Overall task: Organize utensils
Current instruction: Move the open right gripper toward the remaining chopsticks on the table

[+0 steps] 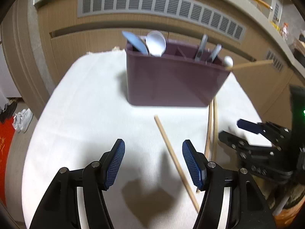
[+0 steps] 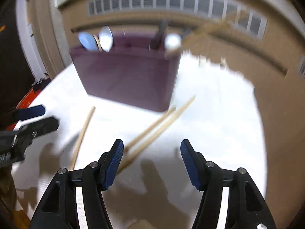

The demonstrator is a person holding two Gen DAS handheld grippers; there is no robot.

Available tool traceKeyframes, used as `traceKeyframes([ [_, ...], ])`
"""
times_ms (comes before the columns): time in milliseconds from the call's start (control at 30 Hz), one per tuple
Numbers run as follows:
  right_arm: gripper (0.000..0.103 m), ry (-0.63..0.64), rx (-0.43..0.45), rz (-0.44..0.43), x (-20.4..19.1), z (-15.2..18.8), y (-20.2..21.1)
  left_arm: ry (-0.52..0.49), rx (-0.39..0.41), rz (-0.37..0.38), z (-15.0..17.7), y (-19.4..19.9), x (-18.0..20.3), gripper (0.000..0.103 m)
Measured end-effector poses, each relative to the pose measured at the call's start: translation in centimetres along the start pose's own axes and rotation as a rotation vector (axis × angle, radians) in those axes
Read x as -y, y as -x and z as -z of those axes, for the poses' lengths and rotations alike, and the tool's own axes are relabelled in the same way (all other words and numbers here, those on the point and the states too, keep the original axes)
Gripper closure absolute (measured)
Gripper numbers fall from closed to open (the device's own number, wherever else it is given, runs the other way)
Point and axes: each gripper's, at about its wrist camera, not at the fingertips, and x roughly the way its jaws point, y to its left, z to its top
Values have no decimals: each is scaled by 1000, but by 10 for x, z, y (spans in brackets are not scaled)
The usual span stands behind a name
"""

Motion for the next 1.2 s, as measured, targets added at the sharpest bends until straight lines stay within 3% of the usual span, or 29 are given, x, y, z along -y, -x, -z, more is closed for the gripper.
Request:
traceKeyframes([
  [233,43,18,-26,50,0,3,-8,2,-48,7,6,-12,5,40],
  [433,43,10,-13,165,17,13,4,70,-101,55,0,-24,-1,40],
  [500,43,-19,-10,156,26,20,10,79,-119,61,-2,-29,0,42],
  [600,43,-48,-1,130,31,28,15,20,-119,-7,-10,-40,14,48],
  [767,42,-51,9,92,31,33,16,-48,-109,-108,-16,-52,29,49],
  [967,30,-32,2,-2,15,26,17,-75,-123,-127,-13,-56,36,52],
  [1200,30,29,-45,-36,-18,16,-2,-79,-127,-126,-10,-50,36,52],
])
